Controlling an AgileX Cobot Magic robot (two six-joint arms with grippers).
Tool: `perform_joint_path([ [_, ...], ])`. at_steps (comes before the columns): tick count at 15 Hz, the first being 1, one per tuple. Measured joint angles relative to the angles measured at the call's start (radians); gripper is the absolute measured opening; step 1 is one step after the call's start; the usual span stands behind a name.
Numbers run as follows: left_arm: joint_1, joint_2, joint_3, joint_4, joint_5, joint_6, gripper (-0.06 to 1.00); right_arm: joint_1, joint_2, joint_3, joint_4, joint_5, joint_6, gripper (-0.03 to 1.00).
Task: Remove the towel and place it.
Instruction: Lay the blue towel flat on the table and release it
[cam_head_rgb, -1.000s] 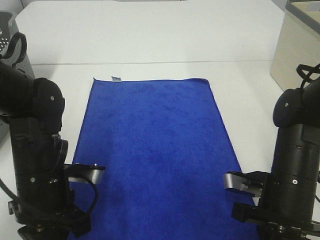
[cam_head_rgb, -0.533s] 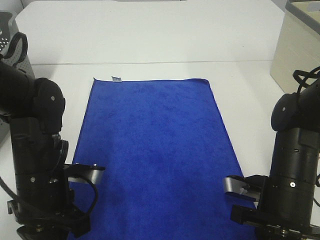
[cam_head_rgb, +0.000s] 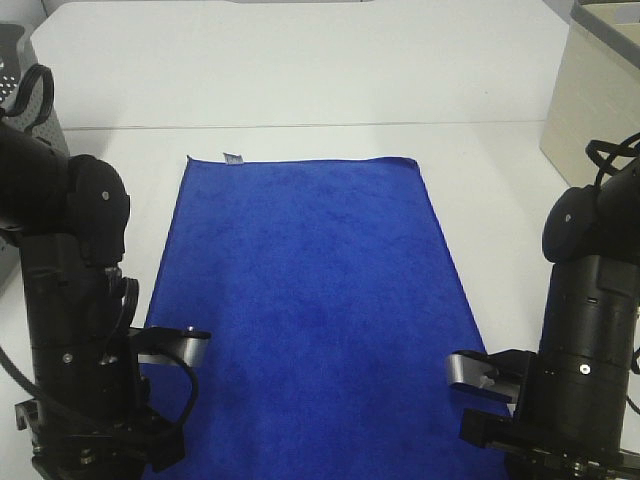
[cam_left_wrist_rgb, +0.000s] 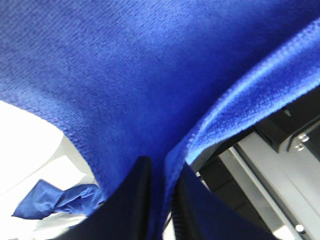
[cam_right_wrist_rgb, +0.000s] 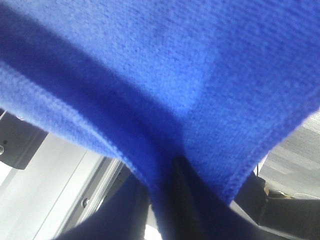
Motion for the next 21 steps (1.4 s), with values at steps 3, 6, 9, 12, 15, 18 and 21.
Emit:
perform_joint_path([
  [3,0.0,0.0,0.0,-0.012,0.0,-0.012,0.35,0.0,0.0,0.0,0.008,0.0,0.009,0.33],
  [6,0.0,0.0,0.0,-0.012,0.001,-0.049,0.5,0.0,0.0,0.0,0.002,0.0,0.078,0.46],
  [9,0.0,-0.003,0.0,-0.013,0.001,-0.091,0.52,0.0,0.0,0.0,-0.003,0.0,0.089,0.56],
  [12,0.0,-0.057,-0.023,-0.009,0.003,-0.102,0.52,0.0,-0.017,-0.005,-0.01,0.0,0.105,0.57],
  [15,0.0,-0.113,-0.098,0.025,0.005,-0.157,0.52,0.0,-0.131,-0.098,-0.056,0.002,0.124,0.57],
  [18,0.0,-0.137,-0.208,0.096,0.006,-0.213,0.52,0.0,-0.258,-0.281,-0.18,0.006,0.222,0.57],
  [21,0.038,-0.136,-0.371,0.209,0.009,-0.266,0.52,-0.011,-0.275,-0.586,-0.324,0.007,0.305,0.57],
])
